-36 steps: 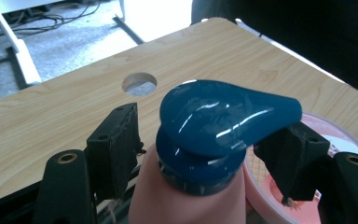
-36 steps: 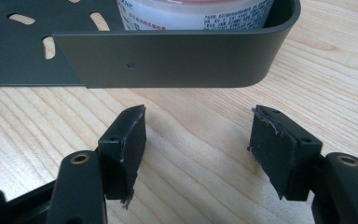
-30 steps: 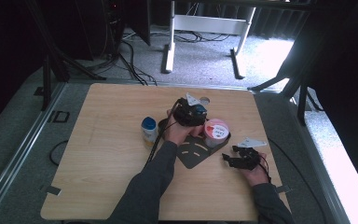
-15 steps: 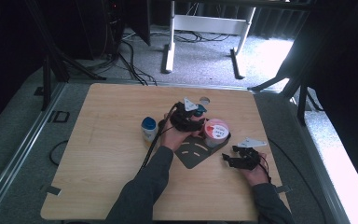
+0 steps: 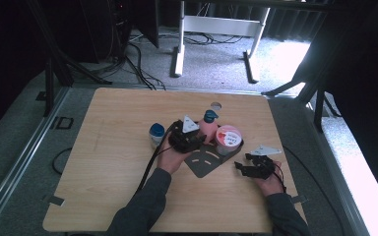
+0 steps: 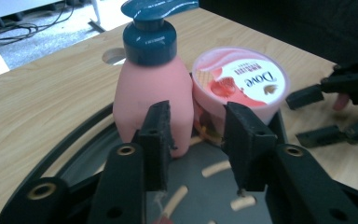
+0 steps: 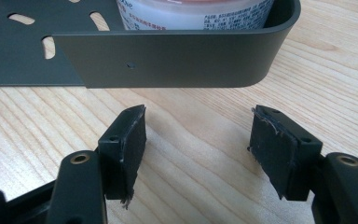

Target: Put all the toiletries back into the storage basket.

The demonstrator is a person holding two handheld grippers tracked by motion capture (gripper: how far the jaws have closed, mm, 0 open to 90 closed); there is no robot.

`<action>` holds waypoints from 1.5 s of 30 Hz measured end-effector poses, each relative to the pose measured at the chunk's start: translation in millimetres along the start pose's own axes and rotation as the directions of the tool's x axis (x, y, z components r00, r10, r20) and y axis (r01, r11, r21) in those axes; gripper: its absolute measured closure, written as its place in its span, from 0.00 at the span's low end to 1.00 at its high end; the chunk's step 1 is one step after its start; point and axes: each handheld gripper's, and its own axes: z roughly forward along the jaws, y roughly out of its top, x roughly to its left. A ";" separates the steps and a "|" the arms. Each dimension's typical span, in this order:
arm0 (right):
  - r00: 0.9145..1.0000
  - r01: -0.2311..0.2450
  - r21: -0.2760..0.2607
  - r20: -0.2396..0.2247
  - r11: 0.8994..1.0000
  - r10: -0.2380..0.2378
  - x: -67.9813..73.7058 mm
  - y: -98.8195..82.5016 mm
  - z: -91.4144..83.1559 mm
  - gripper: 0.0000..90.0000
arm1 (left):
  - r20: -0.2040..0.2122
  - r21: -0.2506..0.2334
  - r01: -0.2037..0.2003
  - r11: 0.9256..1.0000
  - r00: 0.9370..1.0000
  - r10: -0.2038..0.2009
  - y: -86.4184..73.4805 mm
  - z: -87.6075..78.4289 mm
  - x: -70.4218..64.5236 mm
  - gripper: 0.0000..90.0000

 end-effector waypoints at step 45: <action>1.000 0.002 0.000 0.001 1.000 -0.002 -0.1 -0.1 0.0 0.40 | -0.151 0.125 0.034 0.992 0.988 -0.014 -87.5 -74.9 37.2 1.00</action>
